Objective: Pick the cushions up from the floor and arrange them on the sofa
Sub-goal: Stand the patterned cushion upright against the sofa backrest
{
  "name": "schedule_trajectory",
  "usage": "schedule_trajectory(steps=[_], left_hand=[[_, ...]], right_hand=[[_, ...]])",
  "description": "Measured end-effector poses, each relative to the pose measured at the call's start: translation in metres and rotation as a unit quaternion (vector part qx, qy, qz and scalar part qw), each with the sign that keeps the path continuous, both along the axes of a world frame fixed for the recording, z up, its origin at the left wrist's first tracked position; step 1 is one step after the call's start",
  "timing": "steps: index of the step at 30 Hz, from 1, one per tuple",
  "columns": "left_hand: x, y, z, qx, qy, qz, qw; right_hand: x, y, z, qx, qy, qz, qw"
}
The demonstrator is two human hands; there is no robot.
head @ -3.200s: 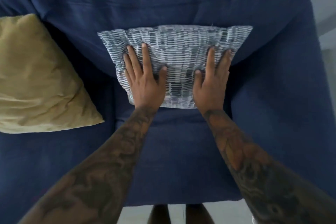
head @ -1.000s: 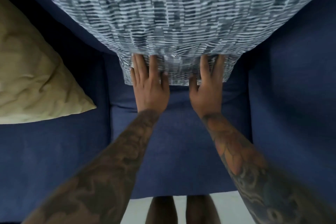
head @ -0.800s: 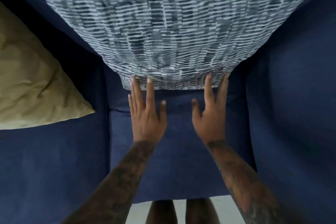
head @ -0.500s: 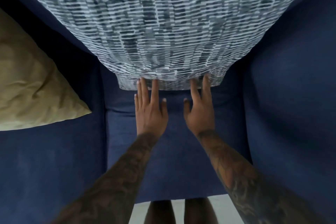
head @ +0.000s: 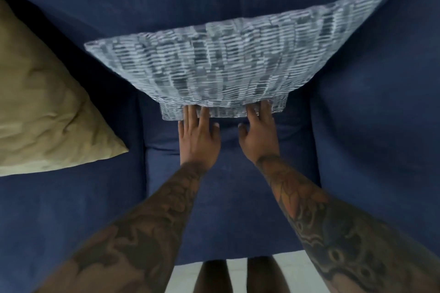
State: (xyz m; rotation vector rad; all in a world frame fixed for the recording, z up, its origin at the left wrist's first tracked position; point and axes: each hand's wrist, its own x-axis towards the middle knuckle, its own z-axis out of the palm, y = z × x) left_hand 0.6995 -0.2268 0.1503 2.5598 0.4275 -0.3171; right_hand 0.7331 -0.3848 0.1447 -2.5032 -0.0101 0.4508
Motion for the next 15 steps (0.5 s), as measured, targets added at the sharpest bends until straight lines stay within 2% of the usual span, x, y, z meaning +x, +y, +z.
schedule_trajectory(steps=[4, 8, 10, 13, 15], left_hand=[[-0.028, 0.000, 0.030, 0.000, 0.014, -0.005, 1.000], [-0.041, -0.002, 0.062, 0.012, -0.124, 0.076, 0.989], [-0.031, 0.000, 0.074, -0.030, -0.183, 0.149, 0.971], [-0.001, 0.010, 0.082, -0.118, -0.161, 0.249, 0.948], [0.022, 0.020, 0.078, -0.137, -0.125, 0.219, 0.958]], right_hand=[[-0.029, -0.007, 0.037, 0.039, 0.017, -0.012, 0.999], [-0.037, -0.007, 0.069, 0.100, -0.101, -0.112, 0.983], [-0.025, -0.010, 0.082, 0.142, -0.163, -0.180, 0.960], [0.010, -0.017, 0.089, 0.186, -0.126, -0.258, 0.940], [0.034, -0.020, 0.088, 0.199, -0.080, -0.216, 0.953]])
